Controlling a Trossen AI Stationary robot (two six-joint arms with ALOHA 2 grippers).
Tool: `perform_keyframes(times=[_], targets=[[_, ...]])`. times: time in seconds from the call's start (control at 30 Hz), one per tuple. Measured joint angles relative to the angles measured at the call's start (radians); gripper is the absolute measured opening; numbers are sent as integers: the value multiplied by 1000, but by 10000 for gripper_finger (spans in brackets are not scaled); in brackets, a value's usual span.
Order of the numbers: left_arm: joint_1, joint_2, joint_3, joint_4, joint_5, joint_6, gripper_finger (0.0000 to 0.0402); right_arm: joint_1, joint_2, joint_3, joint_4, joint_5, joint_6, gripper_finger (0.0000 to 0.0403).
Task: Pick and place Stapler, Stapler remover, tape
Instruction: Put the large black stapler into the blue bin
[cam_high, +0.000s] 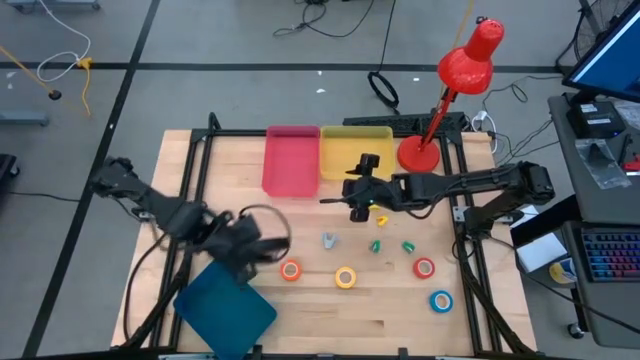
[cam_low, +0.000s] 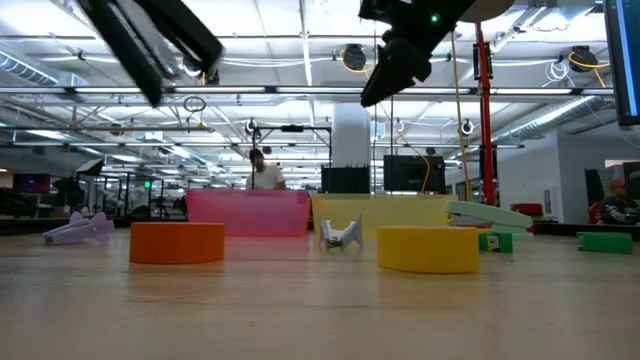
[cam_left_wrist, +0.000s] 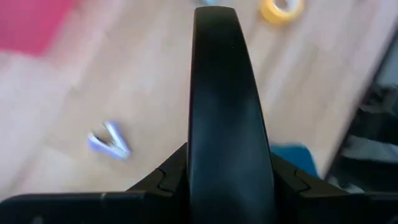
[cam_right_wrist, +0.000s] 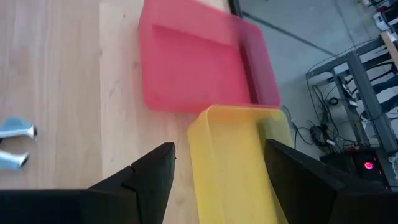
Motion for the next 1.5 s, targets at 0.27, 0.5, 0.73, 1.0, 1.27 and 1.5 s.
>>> perform_keyframes(times=[0.27, 0.5, 0.73, 1.0, 1.27, 1.5], targets=[[-228, -5, 0, -87, 135, -214, 131, -17, -1, 0, 55, 0, 11, 238], [-350, -2, 0, -130, 215, -227, 131, -18, 0, 0, 53, 0, 119, 238], [-420, 1, 0, -156, 193, -116, 131, -18, 0, 0, 53, 0, 168, 238], [-432, 54, -11, -150, 147, 300, 131, -17, 0, 0, 53, 0, 169, 238], [-432, 76, -134, 2, 110, 424, 131, -17, 0, 0, 52, 0, 169, 238], [-430, 76, -230, 196, 44, 462, 131, -17, 0, 0, 52, 0, 169, 238]])
